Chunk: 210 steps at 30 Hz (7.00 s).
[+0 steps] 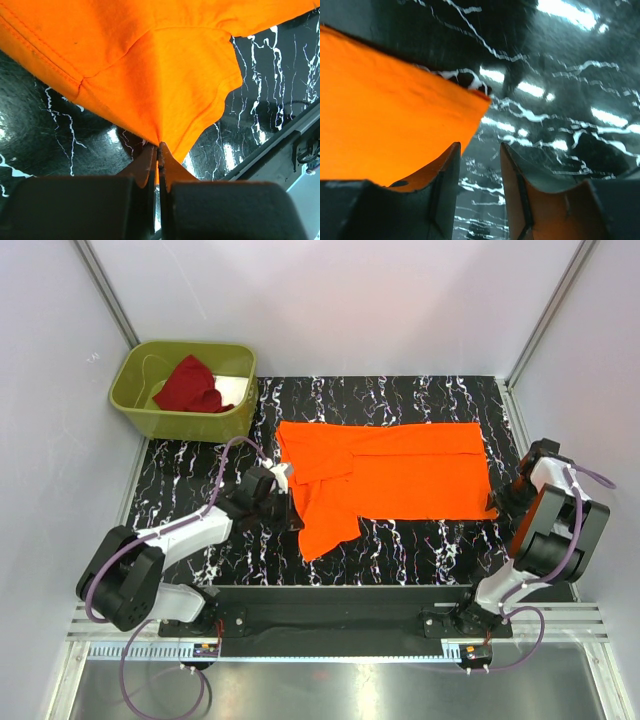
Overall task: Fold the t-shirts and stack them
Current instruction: Fold the tshirt
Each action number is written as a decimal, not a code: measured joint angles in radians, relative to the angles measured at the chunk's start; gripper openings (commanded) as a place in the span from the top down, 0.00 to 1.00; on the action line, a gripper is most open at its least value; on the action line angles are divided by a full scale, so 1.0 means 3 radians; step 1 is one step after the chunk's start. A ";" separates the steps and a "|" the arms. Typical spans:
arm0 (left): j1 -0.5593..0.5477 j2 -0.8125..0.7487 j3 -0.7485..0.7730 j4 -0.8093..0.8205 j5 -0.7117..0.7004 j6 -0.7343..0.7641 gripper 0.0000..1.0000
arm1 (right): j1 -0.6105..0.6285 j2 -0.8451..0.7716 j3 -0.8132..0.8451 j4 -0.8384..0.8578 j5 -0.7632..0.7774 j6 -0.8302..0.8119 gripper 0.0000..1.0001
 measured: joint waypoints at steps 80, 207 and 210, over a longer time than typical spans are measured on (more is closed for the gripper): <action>0.1002 0.1312 0.1136 -0.0977 0.0031 0.0003 1.00 | -0.0098 0.0488 0.0158 0.0257 0.0301 -0.0501 1.00; 0.0520 0.0509 0.0960 -0.0863 0.0460 -0.0581 1.00 | 0.0032 0.0538 0.0440 0.0017 0.0252 -0.0554 1.00; 0.0526 0.0619 0.1137 -0.0928 0.0459 -0.0504 1.00 | 0.0037 0.0530 0.0507 -0.0033 0.0296 -0.0565 1.00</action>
